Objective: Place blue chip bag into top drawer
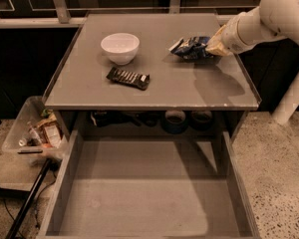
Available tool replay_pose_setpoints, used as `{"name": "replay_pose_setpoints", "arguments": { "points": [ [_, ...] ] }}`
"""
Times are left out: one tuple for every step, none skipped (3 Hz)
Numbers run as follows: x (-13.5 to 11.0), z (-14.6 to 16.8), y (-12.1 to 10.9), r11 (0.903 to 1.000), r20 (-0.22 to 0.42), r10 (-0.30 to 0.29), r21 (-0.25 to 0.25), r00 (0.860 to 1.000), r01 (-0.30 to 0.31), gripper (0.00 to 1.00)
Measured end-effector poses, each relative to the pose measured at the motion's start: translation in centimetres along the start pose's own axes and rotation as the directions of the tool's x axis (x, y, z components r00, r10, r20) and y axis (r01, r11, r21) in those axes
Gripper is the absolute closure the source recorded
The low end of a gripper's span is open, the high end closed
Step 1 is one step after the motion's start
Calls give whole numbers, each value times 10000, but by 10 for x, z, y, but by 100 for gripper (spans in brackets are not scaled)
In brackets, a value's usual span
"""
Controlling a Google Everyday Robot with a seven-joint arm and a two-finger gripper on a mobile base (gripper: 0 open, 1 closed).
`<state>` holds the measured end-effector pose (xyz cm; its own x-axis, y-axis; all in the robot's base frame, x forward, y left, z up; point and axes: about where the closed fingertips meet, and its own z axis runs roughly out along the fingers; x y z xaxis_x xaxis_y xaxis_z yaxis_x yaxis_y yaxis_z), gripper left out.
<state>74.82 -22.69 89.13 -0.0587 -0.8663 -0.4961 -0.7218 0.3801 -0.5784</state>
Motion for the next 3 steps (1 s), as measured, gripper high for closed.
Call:
{"name": "replay_pose_setpoints", "arguments": {
  "points": [
    [0,0,0,10000,0,0,-1,10000,0,100],
    [-12,7,4,9991,81,-71,-415,9999,74,100],
    [-30,3,3,9927,465,124,-1203,9988,-67,100]
  ]
}}
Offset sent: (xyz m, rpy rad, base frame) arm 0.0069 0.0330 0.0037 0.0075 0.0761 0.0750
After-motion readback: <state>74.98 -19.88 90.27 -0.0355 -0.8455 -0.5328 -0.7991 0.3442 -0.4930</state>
